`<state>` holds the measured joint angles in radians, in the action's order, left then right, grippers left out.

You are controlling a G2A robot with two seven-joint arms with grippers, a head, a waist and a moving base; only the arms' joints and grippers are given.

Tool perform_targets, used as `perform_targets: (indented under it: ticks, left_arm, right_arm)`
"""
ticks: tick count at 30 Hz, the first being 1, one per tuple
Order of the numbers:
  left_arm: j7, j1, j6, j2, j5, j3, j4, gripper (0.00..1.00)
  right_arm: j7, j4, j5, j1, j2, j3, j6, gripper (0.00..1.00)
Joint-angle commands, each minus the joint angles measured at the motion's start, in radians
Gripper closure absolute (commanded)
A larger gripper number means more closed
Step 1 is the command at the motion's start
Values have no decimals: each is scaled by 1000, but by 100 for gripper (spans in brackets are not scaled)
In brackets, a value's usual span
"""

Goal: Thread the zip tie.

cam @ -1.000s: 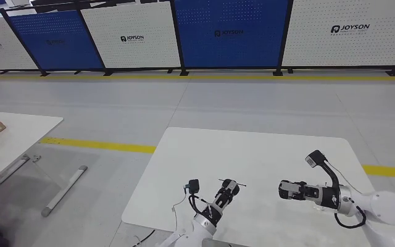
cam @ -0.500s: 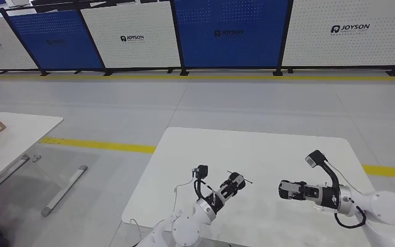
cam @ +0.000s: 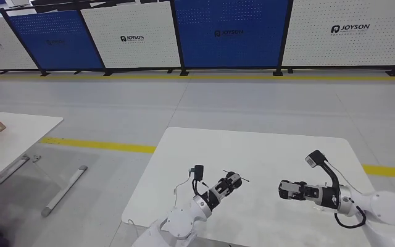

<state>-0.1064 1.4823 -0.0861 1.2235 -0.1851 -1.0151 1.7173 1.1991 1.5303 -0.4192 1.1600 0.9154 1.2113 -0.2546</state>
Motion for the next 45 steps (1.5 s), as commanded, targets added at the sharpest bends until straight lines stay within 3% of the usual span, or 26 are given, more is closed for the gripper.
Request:
perform_targets:
  ticks: [1, 6, 7, 10, 11, 14, 16, 20, 40, 43, 45]
  left_arm:
    - [1, 0, 0, 0, 12, 0, 0, 100]
    - [1, 0, 0, 0, 12, 0, 0, 100]
    - [1, 0, 0, 0, 12, 0, 0, 100]
    - [1, 0, 0, 0, 12, 0, 0, 100]
    - [1, 0, 0, 0, 12, 0, 0, 100]
    - [1, 0, 0, 0, 12, 0, 0, 100]
    - [1, 0, 0, 0, 12, 0, 0, 100]
    - [1, 0, 0, 0, 12, 0, 0, 100]
    - [1, 0, 0, 0, 12, 0, 0, 100]
    - [25, 5, -22, 4, -41, -7, 16, 100]
    - [16, 16, -61, 4, -114, -25, 45, 100]
  right_arm:
    - [0, 0, 0, 0, 0, 0, 0, 0]
    - [6, 10, 11, 3, 0, -6, 8, 0]
    - [52, 18, 12, -6, -1, -11, 5, 0]
    - [191, -19, 16, -78, -9, 5, 23, 0]
    - [191, -20, 29, -99, -12, -4, 31, 0]
    - [191, -29, 99, -175, -35, -65, 101, 0]
    - [191, -33, 157, -230, -56, -148, 141, 0]
    - [191, -77, 68, -341, -86, -286, 139, 0]
    - [191, -77, 68, -341, -86, -286, 139, 0]
    - [191, -77, 68, -341, -86, -286, 139, 0]
    - [191, -77, 68, -341, -86, -286, 139, 0]
